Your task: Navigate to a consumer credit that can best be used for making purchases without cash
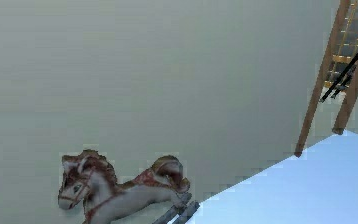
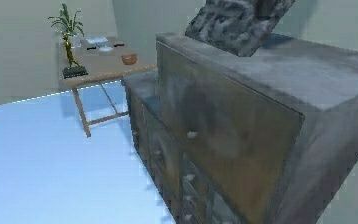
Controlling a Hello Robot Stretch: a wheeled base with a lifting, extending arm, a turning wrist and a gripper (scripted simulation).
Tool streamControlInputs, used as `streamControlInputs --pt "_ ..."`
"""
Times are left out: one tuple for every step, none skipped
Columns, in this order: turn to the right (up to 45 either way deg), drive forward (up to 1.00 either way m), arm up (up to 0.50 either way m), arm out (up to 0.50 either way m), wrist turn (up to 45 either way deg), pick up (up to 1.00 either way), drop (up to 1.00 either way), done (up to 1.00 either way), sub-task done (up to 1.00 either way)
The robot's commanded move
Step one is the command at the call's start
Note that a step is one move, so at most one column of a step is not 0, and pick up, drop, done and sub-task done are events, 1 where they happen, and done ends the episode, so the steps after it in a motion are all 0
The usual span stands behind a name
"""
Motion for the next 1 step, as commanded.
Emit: streamControlInputs --pt "42.0 0.0 0.0 0.0 0.0 0.0 0.0 0.0 0.0"
